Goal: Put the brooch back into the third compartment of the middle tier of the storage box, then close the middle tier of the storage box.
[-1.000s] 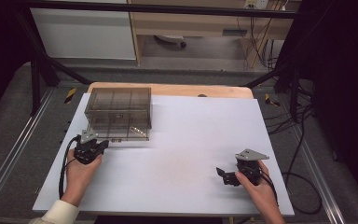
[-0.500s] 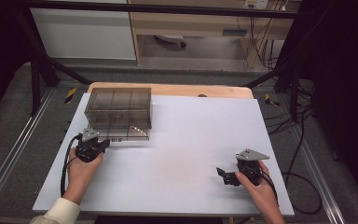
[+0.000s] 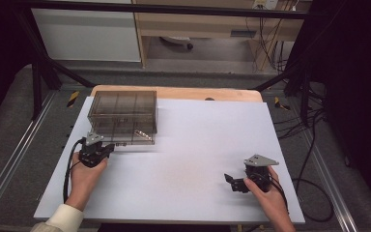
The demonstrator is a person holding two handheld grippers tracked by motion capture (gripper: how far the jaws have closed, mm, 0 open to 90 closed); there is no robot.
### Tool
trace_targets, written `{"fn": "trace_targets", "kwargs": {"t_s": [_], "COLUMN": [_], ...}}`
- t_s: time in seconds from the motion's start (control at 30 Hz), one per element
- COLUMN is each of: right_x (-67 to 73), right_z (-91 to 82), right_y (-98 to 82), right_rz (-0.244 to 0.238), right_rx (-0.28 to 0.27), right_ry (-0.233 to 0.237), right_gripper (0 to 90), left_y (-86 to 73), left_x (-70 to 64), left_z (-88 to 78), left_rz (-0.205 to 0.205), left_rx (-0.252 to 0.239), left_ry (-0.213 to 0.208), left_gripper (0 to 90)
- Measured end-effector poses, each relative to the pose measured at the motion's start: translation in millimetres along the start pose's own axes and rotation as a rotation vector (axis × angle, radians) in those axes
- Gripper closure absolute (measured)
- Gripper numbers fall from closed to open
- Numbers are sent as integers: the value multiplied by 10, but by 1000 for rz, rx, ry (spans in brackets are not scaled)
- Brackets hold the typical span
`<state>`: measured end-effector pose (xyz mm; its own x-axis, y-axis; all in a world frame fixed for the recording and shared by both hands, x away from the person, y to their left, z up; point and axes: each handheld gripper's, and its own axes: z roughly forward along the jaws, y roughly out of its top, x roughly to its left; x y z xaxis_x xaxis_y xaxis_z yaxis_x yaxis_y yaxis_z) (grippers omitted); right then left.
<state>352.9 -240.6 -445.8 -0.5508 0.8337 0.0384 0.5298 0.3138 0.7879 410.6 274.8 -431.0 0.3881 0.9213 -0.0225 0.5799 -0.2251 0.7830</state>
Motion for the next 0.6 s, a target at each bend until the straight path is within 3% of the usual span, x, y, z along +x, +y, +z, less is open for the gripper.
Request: {"fn": "trace_targets", "kwargs": {"t_s": [0.6], "right_x": [13], "right_z": [9], "right_y": [4], "right_rz": [-11], "right_rx": [5], "right_ry": [6], "right_gripper": [30], "left_y": [48], "left_x": [26], "left_z": [17], "left_rz": [6], "left_rx": [6], "left_ry": [0], "left_gripper": [900]}}
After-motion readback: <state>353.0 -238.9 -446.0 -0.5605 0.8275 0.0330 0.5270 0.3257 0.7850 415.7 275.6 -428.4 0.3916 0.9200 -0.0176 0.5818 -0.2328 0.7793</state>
